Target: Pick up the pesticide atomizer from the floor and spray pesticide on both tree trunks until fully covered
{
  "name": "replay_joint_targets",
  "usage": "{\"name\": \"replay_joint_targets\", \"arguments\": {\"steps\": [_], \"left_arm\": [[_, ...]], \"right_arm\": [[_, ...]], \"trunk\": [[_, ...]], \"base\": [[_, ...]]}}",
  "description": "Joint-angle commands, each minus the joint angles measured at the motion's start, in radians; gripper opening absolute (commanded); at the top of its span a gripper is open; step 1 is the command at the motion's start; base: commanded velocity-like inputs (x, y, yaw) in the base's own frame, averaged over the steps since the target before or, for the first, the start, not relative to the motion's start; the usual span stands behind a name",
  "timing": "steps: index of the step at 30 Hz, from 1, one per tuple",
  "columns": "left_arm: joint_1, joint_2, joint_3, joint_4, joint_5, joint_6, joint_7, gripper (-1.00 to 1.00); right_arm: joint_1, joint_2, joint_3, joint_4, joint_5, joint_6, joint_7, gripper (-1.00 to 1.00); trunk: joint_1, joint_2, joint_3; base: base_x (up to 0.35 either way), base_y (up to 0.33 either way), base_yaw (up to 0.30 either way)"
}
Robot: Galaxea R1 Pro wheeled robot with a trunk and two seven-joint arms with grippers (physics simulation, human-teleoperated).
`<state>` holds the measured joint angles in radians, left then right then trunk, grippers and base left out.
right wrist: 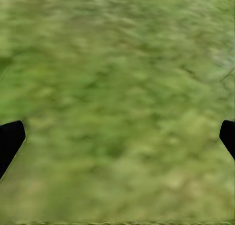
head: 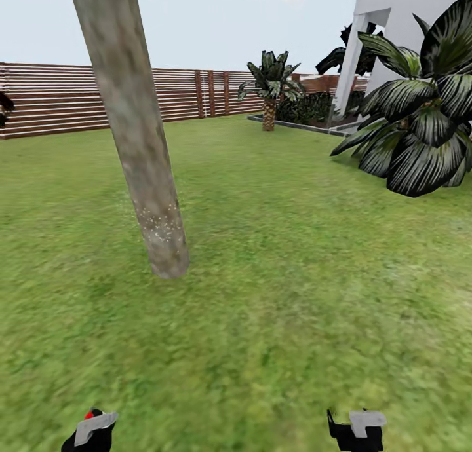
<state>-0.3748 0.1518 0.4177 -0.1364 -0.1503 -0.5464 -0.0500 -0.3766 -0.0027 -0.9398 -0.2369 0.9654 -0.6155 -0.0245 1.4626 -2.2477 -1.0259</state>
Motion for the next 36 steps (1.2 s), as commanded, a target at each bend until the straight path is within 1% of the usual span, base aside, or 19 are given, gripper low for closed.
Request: {"name": "replay_joint_targets", "arguments": {"steps": [1,3,7,13,36], "left_arm": [[-0.001,0.000,0.010,0.002,-0.006,-0.003,-0.005,-1.00],[-0.001,-0.001,0.010,0.004,-0.005,-0.003,-0.004,-1.00],[-0.001,-0.001,0.011,0.007,0.011,-0.003,-0.002,-1.00],[-0.001,-0.001,0.010,0.008,0.015,-0.003,-0.002,-1.00],[-0.001,-0.001,0.011,0.020,0.015,-0.003,-0.002,-1.00]], "right_arm": [[-0.001,0.001,-0.007,0.009,0.010,-0.004,-0.005,1.00],[-0.001,0.001,-0.008,0.015,0.010,-0.004,-0.007,1.00],[-0.001,0.001,-0.007,0.019,0.010,-0.004,-0.008,1.00],[-0.001,0.001,-0.007,0.018,0.010,-0.004,-0.008,1.00],[-0.001,0.001,-0.007,0.019,0.010,-0.003,-0.008,1.00]], "trunk": [[-0.001,0.000,-0.001],[-0.001,0.000,-0.001],[-0.001,0.000,-0.001],[-0.001,0.000,-0.001],[-0.001,0.000,-0.001]], "base": [[-0.271,0.042,0.279],[-0.302,0.091,0.279],[-0.291,0.185,0.279],[-0.243,0.191,0.279],[-0.007,0.005,0.279]]}}
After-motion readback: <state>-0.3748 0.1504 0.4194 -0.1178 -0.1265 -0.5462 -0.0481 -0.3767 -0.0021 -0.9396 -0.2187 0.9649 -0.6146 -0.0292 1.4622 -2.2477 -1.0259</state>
